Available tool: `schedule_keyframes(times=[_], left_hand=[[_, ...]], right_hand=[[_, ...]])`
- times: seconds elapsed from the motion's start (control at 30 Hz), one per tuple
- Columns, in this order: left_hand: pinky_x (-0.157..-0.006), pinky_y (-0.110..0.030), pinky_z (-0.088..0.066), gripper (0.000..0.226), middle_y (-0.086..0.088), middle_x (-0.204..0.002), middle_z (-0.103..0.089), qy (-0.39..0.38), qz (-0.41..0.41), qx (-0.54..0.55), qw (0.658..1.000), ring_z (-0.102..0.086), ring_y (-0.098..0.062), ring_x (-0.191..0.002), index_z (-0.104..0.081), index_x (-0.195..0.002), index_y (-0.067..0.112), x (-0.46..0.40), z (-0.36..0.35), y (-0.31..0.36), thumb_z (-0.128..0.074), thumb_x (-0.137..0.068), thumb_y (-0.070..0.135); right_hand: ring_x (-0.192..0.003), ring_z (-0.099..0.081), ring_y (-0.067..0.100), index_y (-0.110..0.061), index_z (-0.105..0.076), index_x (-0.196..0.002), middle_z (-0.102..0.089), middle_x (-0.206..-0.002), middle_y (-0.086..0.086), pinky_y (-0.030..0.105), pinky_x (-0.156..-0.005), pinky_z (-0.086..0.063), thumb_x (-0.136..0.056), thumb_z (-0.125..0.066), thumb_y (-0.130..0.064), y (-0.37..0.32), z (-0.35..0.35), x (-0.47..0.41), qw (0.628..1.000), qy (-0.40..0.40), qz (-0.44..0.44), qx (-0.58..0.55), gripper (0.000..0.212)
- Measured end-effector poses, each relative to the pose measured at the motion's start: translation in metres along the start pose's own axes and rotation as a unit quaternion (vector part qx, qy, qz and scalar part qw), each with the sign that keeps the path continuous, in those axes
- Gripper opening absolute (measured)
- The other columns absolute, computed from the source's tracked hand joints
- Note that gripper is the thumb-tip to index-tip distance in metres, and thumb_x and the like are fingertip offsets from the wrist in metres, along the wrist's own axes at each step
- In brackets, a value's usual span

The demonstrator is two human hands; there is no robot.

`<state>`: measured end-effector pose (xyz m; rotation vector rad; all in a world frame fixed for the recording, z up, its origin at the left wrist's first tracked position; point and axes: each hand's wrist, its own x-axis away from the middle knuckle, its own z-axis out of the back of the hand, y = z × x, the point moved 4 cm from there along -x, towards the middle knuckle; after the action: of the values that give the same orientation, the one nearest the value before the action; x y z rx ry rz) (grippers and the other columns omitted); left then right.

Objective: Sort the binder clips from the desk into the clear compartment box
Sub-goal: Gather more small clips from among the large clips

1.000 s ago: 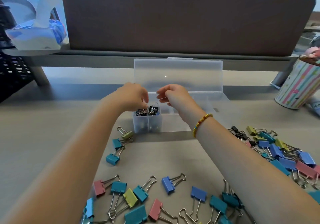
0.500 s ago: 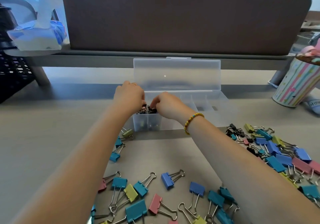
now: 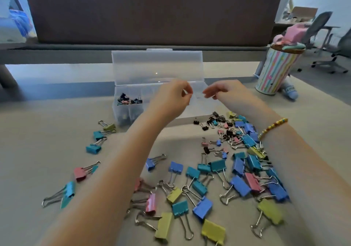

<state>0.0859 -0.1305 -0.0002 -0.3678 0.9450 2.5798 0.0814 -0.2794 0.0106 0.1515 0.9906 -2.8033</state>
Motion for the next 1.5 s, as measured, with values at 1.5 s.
schedule_keyframes(times=[1.5], left_hand=[[-0.103,-0.030,-0.034,0.051,-0.002,-0.138,-0.048,-0.273,0.016,-0.125,0.954,-0.045,-0.019,-0.124,-0.041,-0.138,0.020,0.016,-0.075,-0.006,-0.058,-0.090,0.025]], right_hand=[[-0.117,-0.044,0.013,-0.037,-0.063,-0.114,-0.061,-0.118,-0.012,0.030,-0.083,-0.021,-0.095,-0.034,-0.002,0.096,-0.004,0.046,0.984,-0.037,-0.082,0.155,0.049]])
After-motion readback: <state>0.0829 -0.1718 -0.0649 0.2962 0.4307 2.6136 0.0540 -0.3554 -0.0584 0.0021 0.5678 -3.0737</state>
